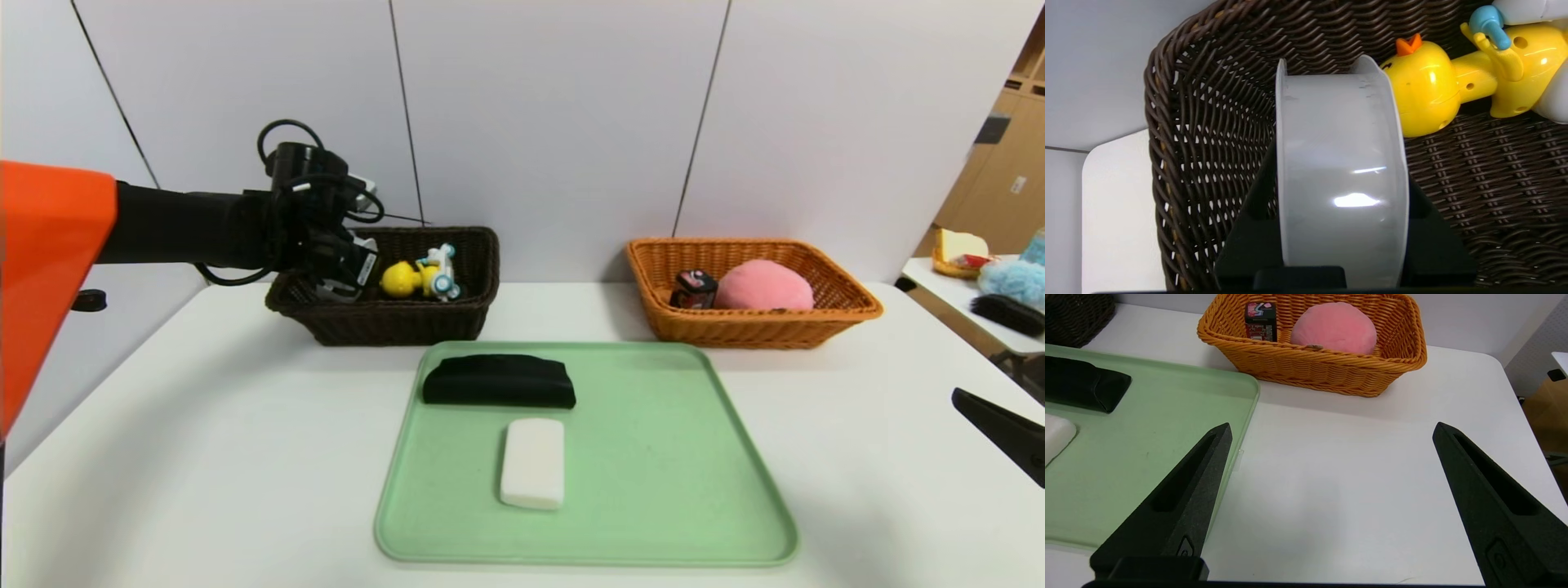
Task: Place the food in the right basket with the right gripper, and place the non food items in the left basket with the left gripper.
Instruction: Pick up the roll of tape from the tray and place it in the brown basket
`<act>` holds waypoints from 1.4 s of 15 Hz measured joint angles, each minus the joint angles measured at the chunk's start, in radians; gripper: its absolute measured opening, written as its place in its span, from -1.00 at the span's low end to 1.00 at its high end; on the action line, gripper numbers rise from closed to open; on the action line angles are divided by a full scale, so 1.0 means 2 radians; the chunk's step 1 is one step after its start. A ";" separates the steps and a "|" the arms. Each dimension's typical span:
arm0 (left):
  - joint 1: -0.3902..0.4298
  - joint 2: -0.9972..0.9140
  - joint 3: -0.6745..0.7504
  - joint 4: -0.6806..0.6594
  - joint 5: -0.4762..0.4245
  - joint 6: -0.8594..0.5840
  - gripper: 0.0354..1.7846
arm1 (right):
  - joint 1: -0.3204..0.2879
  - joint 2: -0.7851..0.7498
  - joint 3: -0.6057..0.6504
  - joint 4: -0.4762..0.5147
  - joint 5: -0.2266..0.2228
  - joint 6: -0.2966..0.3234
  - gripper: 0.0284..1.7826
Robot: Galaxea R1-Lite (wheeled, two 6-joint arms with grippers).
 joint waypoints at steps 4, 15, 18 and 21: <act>0.003 0.006 -0.004 0.000 0.001 0.000 -0.36 | 0.000 -0.001 0.002 0.000 0.000 0.000 0.90; 0.007 -0.002 -0.006 -0.031 -0.005 -0.008 0.44 | 0.000 -0.001 0.001 0.000 0.001 0.000 0.90; 0.002 -0.036 -0.034 -0.036 -0.028 -0.010 0.59 | 0.000 -0.001 0.002 0.000 0.009 0.000 0.90; -0.027 -0.096 -0.029 -0.035 -0.065 -0.015 0.69 | 0.000 -0.004 0.003 0.001 0.010 0.001 0.90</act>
